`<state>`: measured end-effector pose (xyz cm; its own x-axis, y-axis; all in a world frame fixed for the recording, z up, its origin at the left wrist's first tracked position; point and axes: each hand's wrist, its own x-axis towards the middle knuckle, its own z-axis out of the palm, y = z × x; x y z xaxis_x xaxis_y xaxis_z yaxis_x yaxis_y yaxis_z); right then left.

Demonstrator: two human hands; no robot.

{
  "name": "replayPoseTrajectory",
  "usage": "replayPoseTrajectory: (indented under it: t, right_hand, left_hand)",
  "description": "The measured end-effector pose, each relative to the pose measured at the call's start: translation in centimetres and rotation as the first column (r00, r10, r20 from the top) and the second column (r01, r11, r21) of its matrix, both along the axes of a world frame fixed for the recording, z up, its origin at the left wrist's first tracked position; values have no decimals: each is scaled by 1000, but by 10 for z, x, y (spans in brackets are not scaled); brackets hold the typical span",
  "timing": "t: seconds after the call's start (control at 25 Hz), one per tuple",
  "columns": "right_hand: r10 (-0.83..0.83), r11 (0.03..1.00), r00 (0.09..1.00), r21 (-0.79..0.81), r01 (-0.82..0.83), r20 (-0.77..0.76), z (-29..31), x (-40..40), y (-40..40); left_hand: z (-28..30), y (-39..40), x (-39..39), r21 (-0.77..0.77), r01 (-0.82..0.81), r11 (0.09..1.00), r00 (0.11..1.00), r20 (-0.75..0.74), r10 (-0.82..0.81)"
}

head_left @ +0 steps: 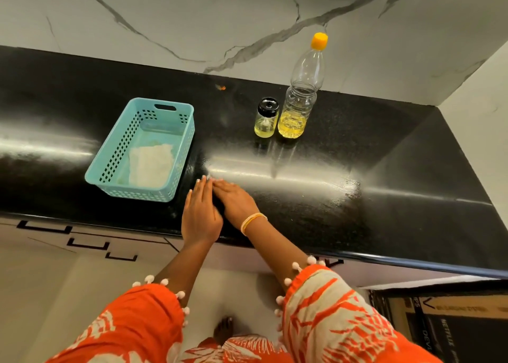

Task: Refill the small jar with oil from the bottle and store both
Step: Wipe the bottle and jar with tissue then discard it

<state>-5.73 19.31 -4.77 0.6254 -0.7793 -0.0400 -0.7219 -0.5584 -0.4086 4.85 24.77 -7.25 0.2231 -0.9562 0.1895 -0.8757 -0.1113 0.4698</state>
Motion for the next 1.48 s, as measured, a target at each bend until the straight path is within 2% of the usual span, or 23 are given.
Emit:
replayPoseTrajectory:
  t: [0.04, 0.08, 0.16, 0.2, 0.28, 0.36, 0.44, 0.52, 0.56, 0.6, 0.68, 0.72, 0.76, 0.8, 0.84, 0.88, 0.92, 1.0, 1.12, 1.2, 1.28, 1.4, 1.48]
  right_hand:
    - [74, 997, 997, -29, -74, -18, -1, -6, -2]
    - [48, 995, 998, -88, -52, -36, -1, -20, -7]
    - [-214, 968, 975, -142, 205, -53, 0, -62, -25]
    - [-392, 913, 917, -152, 378, -73, 0, -90, -35]
    - [-743, 667, 666, -165, 726, -74, 0, -155, -41]
    - [-933, 358, 359, -137, 924, -15, -1, -206, -22]
    - [-978, 206, 202, -118, 971, -49, -5, -218, 9]
    - [-993, 118, 115, -82, 990, -41, -12, -195, 25]
    - [-992, 125, 123, -61, 990, -24, -11, -175, 22]
    - [-980, 197, 196, -51, 979, -12, -9, -150, 17]
    - [-845, 534, 535, -37, 844, 13, -7, -89, 19]
    - [-692, 721, 722, -42, 692, 12, -6, -57, 27]
    - [-498, 866, 867, -47, 497, 1, -4, -29, 43]
    - [-320, 947, 947, -54, 318, -24, -4, -11, 59]
    - [-216, 974, 976, -70, 214, -32, -4, -6, 71]
    - [-224, 968, 975, -112, 223, 3, -6, -15, 74]
    - [-348, 923, 936, -161, 351, 42, -8, -34, 74]
    - [-674, 724, 738, -166, 670, 39, -10, -91, 72]
    - [-917, 392, 398, -105, 914, 36, -14, -179, 86]
    - [-941, 324, 329, -65, 944, 80, -18, -181, 101]
    - [-863, 463, 464, -52, 885, 201, -22, -150, 116]
    - [-566, 808, 793, -37, 588, 225, -16, -99, 143]
    - [-486, 871, 829, 78, 485, 276, -13, -102, 152]
  left_hand:
    - [1, -1, 1, -1, 6, 1000, 1000, -5, -6]
    - [1, -1, 1, -2, 48, 999, 999, 22, -48]
    - [0, 1, 2, 5, 200, 980, 969, 144, -198]
    - [-1, 2, 3, 12, 261, 965, 947, 192, -259]
    - [-2, 1, 5, 34, 303, 952, 928, 217, -303]
    - [-3, 2, 4, 38, 283, 958, 936, 210, -284]
    - [-3, 2, 4, 19, 273, 962, 942, 196, -271]
    - [-4, 2, 4, 13, 281, 960, 943, 185, -279]
    - [-4, 1, 4, 15, 283, 959, 942, 186, -280]
    - [-3, 0, 4, 16, 279, 960, 943, 186, -277]
    - [-4, -1, 4, 19, 257, 966, 950, 180, -256]
    - [-5, 2, 5, 22, 231, 973, 957, 174, -232]
    - [-7, 6, 6, 23, 203, 979, 964, 170, -204]
    - [-9, 12, 7, 24, 180, 983, 968, 171, -182]
    - [-12, 20, 8, 25, 162, 987, 970, 180, -163]
    - [-16, 31, 9, 27, 144, 989, 970, 196, -146]
    - [-20, 41, 9, 27, 127, 992, 970, 208, -129]
    - [-26, 59, 3, 19, 96, 995, 973, 210, -98]
    - [-31, 75, -14, 34, 127, 991, 968, 213, -131]
    - [-35, 84, -25, 37, 156, 987, 967, 197, -160]
    - [-39, 98, -39, 45, 181, 983, 972, 144, -185]
    - [-36, 123, -68, 43, 265, 963, 964, 10, -266]
    - [-29, 140, -87, -2, 327, 945, 937, -127, -325]
